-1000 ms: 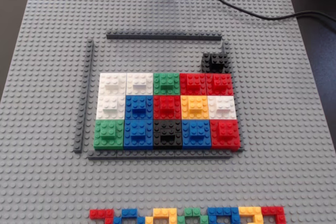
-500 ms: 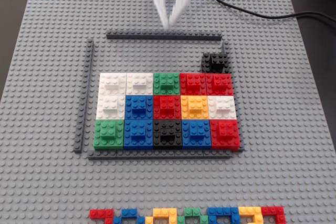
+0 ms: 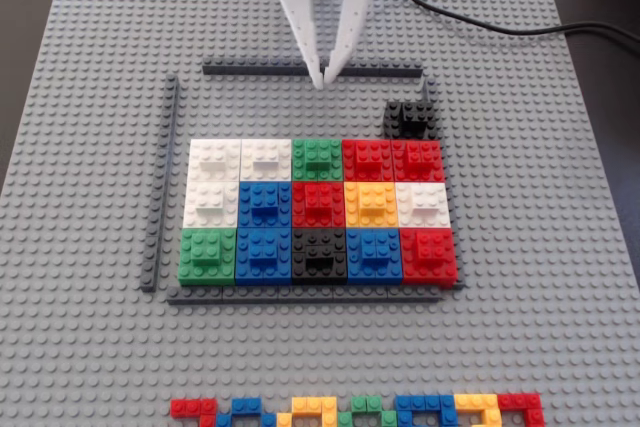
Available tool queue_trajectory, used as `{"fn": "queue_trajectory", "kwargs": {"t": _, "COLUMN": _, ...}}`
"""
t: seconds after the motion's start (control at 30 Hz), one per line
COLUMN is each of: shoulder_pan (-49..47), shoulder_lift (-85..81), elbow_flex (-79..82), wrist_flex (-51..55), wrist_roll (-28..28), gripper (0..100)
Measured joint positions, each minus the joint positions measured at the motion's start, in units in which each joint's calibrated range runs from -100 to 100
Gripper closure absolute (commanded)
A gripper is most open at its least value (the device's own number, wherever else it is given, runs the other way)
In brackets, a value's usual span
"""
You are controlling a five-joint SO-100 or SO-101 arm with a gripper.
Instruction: Grab the cube and place it into the grid
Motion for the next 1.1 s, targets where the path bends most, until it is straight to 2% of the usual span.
{"fn": "queue_trajectory", "kwargs": {"t": 0.3, "shoulder_pan": 0.95, "shoulder_lift": 0.00, "elbow_flex": 0.00, "wrist_flex": 6.64, "wrist_roll": 1.42, "gripper": 100}}
{"fn": "queue_trajectory", "kwargs": {"t": 0.5, "shoulder_pan": 1.46, "shoulder_lift": 0.00, "elbow_flex": 0.00, "wrist_flex": 9.47, "wrist_roll": 0.44, "gripper": 100}}
{"fn": "queue_trajectory", "kwargs": {"t": 1.1, "shoulder_pan": 0.15, "shoulder_lift": 0.00, "elbow_flex": 0.00, "wrist_flex": 11.09, "wrist_roll": -1.27, "gripper": 100}}
